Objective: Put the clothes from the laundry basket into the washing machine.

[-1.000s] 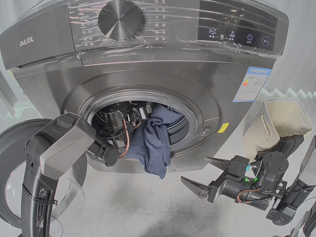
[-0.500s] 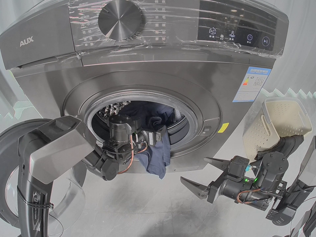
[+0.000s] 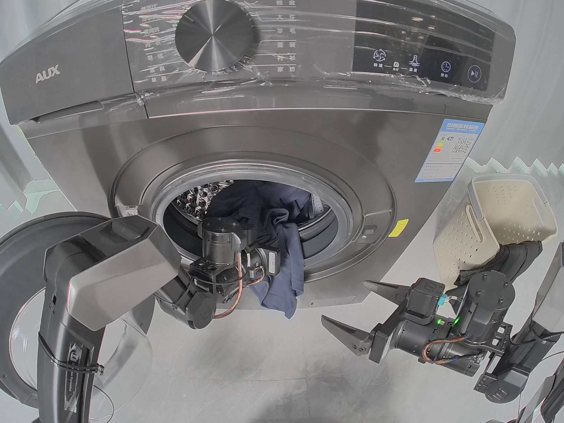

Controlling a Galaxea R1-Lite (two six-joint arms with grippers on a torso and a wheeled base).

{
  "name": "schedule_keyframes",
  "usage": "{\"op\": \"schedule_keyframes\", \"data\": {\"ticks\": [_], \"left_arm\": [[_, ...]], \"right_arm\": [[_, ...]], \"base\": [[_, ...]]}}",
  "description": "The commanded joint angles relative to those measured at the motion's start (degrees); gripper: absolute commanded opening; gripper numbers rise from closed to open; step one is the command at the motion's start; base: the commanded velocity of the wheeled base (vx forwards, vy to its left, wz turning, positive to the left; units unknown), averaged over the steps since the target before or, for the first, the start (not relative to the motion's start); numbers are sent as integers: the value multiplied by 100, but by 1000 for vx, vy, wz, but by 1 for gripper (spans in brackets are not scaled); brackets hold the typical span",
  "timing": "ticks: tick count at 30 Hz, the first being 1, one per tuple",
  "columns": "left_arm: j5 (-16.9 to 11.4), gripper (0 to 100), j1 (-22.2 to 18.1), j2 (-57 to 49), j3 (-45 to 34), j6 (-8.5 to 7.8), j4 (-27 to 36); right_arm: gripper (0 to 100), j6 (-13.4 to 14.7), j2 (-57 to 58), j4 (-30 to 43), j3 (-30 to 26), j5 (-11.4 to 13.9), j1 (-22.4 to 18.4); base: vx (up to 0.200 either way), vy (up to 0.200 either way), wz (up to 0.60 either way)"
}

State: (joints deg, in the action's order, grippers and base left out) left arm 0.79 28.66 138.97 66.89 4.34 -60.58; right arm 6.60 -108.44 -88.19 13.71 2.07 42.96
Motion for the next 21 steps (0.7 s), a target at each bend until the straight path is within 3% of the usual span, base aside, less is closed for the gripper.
{"op": "schedule_keyframes", "data": {"ticks": [1, 4, 9, 17, 18, 21], "left_arm": [[26, 0, 8, 104, 333, 58, 2], [149, 0, -27, 227, 834, 137, -25], [606, 0, -150, 420, 1731, 348, -77], [852, 0, -273, 622, 2329, 410, -209], [852, 100, -273, 622, 2329, 410, -209], [826, 100, -229, 490, 2003, 410, -244]], "right_arm": [[100, 8, -2, 3, 0, 4, 2], [100, 0, -2, -6, 0, 4, 2], [100, 0, -2, -6, 8, 4, 2], [100, 8, -2, -6, 8, 4, 2], [100, 8, -2, -6, 8, 4, 2], [100, 8, -2, -6, 8, 4, 2]], "base": [[0, 0, 0], [0, 0, 0], [0, 0, 0], [0, 0, 0], [0, 0, 0], [0, 0, 0]]}}
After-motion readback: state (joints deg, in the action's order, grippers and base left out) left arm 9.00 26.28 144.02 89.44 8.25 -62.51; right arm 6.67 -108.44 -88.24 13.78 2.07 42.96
